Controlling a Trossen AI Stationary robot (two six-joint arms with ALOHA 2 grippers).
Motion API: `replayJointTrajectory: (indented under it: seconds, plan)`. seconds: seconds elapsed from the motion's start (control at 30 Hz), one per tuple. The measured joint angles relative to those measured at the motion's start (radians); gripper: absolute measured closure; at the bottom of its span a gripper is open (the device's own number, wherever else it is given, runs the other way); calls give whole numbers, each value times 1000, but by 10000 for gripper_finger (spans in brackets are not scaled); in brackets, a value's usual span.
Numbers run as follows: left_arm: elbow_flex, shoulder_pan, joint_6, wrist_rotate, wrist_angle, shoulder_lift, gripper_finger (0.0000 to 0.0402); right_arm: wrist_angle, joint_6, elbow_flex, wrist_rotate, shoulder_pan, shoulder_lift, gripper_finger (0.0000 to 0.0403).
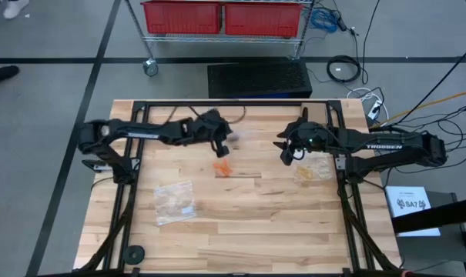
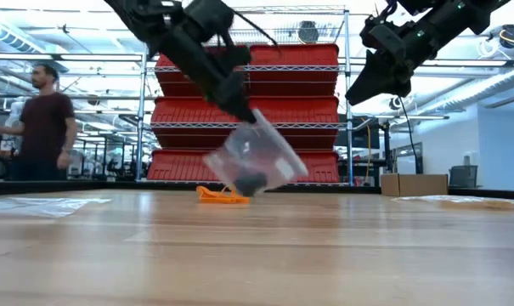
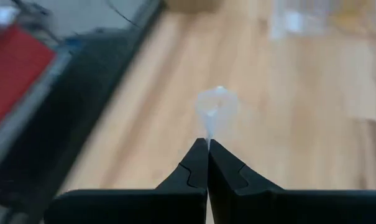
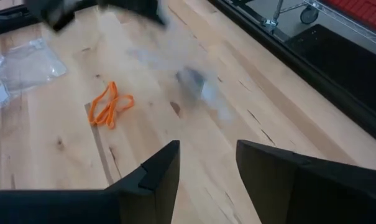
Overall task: Sort rubber bands
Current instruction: Close the transparent zip bag containing the black rubber bands
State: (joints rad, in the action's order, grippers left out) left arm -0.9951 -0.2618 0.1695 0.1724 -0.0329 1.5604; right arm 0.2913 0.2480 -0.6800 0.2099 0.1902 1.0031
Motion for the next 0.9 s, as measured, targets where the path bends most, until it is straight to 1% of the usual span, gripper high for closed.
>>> replayJointTrajectory:
  seconds: [0.1,0.2,0.27,0.4,0.57,0.63,0.73,0.83,0.9]
  plan:
    - [-6,26,-7,-68,9,66,401,1,9,0,-7,-2,0,252]
    - [-44,52,-14,-150,20,124,393,8,28,0,-11,-2,0,252]
    - [-70,67,-15,-221,22,161,379,9,46,0,-39,-2,0,252]
    - [-100,93,-15,-337,97,213,343,21,109,0,-87,-2,0,252]
    - [-134,100,-60,-413,151,243,295,79,184,0,-88,-2,3,246]
    - [-142,96,-87,-452,168,247,275,100,214,0,-91,-2,6,237]
    - [-152,90,-111,-494,187,247,252,105,253,0,-125,-2,14,221]
    - [-153,76,-112,-510,169,244,241,107,315,0,-146,-2,42,209]
    - [-154,61,-112,-504,154,241,242,113,344,0,-156,-3,84,211]
